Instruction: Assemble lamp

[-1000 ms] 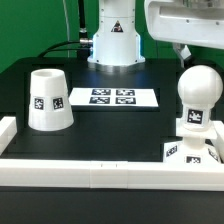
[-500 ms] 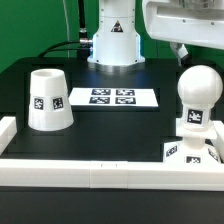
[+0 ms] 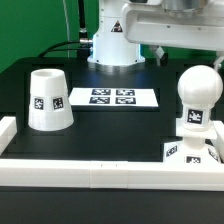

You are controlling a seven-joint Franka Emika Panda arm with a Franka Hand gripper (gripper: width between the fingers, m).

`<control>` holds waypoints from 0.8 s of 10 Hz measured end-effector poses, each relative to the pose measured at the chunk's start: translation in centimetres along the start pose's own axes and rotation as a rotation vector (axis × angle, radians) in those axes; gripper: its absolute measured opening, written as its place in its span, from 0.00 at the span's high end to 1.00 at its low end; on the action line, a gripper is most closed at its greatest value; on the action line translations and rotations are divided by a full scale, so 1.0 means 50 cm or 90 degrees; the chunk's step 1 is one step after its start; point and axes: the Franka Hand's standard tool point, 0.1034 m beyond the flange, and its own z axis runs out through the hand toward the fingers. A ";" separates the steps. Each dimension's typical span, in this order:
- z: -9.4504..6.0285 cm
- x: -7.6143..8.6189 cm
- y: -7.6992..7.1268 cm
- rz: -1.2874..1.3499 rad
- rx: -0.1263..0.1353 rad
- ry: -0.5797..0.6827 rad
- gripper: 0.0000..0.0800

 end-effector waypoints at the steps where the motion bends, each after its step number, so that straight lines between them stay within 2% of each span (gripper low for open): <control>1: 0.002 -0.008 0.067 -0.024 -0.001 -0.006 0.13; 2: -0.010 -0.004 0.111 -0.047 0.003 -0.005 0.13; 4: -0.059 0.020 0.191 -0.080 0.017 -0.014 0.13; 6: -0.048 0.017 0.175 -0.081 0.013 -0.011 0.13; 8: -0.048 0.017 0.176 -0.080 0.013 -0.011 0.13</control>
Offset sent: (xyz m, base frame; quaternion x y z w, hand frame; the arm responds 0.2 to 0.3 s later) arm 0.0062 -0.0947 0.0447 0.0178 -0.0399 -0.0812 0.9957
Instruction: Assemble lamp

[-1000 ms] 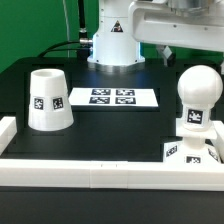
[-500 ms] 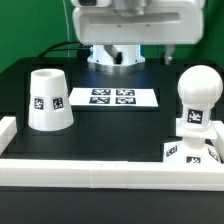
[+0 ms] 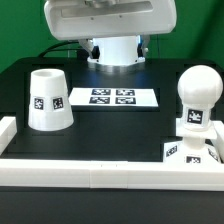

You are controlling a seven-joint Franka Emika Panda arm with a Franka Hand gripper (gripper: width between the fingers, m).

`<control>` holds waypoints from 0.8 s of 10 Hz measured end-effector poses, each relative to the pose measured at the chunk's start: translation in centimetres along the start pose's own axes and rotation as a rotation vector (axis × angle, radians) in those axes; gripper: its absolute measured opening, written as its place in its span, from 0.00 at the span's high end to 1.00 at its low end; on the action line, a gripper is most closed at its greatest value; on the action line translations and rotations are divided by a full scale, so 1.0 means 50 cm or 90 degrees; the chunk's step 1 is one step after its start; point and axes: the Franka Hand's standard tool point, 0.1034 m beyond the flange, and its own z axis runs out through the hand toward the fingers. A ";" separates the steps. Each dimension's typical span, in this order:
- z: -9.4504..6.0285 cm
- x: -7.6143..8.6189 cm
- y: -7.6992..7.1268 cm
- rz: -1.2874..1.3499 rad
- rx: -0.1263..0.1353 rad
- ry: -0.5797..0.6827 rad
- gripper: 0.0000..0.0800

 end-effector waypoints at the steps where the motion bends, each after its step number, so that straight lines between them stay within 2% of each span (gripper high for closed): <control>1: 0.000 0.000 0.000 0.000 0.000 0.000 0.13; 3: 0.003 -0.003 0.007 -0.022 -0.006 -0.004 0.13; 4: 0.014 -0.017 0.032 -0.064 -0.028 -0.016 0.13; 6: -0.002 -0.034 0.103 -0.144 -0.064 0.026 0.13; 7: -0.015 -0.038 0.129 -0.151 -0.055 0.071 0.13; 8: -0.028 -0.039 0.143 -0.166 -0.053 0.069 0.13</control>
Offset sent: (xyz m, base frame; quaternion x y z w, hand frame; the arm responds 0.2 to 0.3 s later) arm -0.0472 -0.0335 -0.0110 -0.0988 -0.0610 -0.1233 0.9856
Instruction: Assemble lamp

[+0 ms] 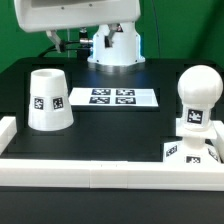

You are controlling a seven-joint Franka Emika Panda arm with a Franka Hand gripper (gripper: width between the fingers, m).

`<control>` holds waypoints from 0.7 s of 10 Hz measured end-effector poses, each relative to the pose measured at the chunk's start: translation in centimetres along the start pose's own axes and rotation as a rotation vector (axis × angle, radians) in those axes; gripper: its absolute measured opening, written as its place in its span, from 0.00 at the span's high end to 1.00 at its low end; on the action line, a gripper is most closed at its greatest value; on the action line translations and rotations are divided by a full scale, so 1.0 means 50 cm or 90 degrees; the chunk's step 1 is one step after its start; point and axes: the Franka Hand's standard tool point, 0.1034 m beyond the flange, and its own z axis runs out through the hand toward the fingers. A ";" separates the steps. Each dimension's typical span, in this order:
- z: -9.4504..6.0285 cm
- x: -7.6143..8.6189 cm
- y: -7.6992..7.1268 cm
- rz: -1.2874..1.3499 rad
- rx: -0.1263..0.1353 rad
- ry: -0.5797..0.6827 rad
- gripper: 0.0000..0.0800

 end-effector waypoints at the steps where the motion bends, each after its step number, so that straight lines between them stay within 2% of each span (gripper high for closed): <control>1: 0.001 0.003 -0.002 0.000 -0.001 0.000 0.13; 4: 0.003 0.003 -0.002 -0.001 -0.001 0.000 0.13; 6: 0.023 0.016 0.021 -0.063 -0.047 0.046 0.13; 7: 0.030 0.020 0.024 -0.078 -0.054 0.062 0.13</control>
Offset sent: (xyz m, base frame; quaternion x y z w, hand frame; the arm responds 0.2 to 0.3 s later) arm 0.0000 0.0000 0.0000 0.0000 0.0000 0.0000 1.0000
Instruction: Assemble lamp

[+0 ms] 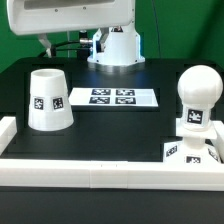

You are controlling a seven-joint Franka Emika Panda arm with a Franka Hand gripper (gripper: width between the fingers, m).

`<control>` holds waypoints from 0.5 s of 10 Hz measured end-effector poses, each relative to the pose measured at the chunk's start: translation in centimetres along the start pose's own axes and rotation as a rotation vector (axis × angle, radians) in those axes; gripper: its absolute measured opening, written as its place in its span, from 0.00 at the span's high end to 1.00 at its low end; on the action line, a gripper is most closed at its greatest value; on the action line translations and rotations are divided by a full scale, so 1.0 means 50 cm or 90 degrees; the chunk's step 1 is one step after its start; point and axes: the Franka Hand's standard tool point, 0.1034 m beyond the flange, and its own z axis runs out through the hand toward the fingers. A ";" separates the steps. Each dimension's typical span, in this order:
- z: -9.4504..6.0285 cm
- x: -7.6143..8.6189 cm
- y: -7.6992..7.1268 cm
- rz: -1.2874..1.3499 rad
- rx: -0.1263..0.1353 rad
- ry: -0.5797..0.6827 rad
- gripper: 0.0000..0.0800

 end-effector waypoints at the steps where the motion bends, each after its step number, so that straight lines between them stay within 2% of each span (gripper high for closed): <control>1: 0.004 0.002 0.003 -0.008 0.000 0.004 0.13; 5: 0.034 -0.011 0.011 -0.010 -0.001 -0.004 0.13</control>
Offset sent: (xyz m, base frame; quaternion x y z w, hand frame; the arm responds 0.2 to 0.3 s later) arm -0.0127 -0.0047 -0.0116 0.0022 0.0046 0.0134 0.9999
